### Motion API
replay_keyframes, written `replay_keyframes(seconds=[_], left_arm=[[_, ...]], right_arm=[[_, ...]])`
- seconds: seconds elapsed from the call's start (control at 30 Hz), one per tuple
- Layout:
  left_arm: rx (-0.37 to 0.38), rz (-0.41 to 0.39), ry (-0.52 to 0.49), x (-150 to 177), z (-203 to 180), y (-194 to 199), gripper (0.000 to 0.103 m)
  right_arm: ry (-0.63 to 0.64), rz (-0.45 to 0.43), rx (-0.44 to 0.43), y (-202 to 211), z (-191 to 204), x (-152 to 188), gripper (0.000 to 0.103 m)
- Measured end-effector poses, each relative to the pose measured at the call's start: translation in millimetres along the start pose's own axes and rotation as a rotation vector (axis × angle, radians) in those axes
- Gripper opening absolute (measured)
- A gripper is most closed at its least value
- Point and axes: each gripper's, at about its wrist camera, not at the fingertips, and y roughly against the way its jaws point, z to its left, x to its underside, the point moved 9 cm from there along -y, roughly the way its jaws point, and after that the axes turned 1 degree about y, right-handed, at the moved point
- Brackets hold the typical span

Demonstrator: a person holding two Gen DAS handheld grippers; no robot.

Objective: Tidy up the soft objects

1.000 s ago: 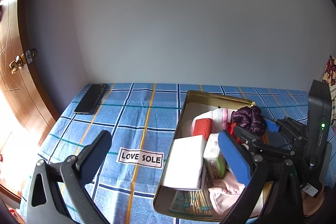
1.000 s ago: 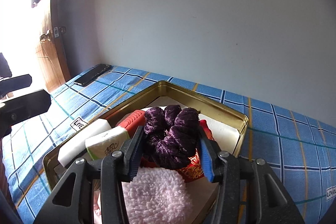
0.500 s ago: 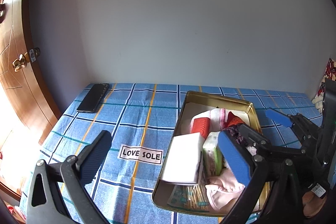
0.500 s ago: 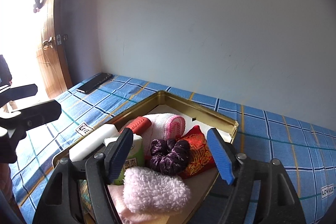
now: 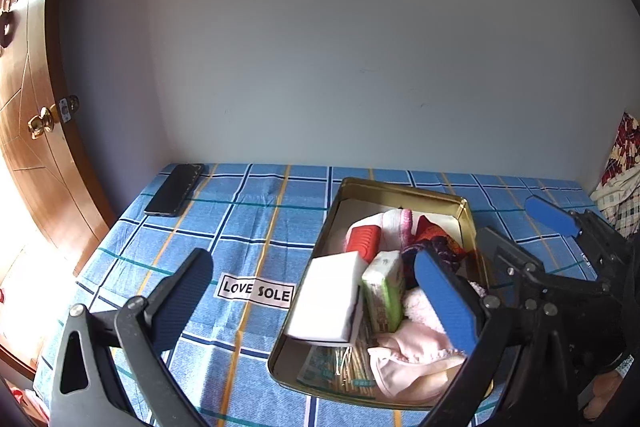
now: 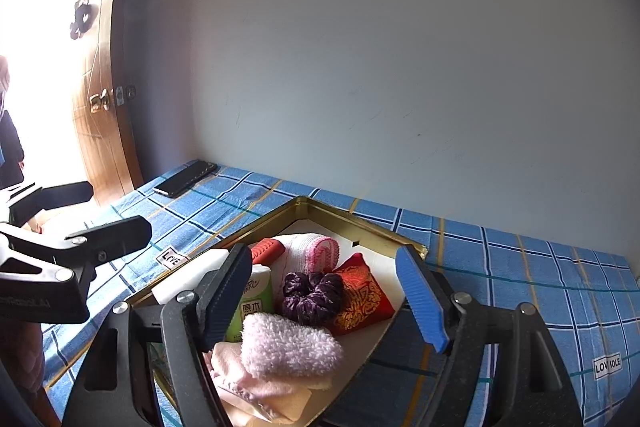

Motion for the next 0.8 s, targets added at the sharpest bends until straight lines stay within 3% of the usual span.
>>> replay_keyframes(seconds=[0.8], left_arm=[[-0.005, 0.002, 0.007, 5, -14, 6, 0.103]], right_arm=[[-0.026, -0.034, 0.026, 30, -22, 2, 0.077]])
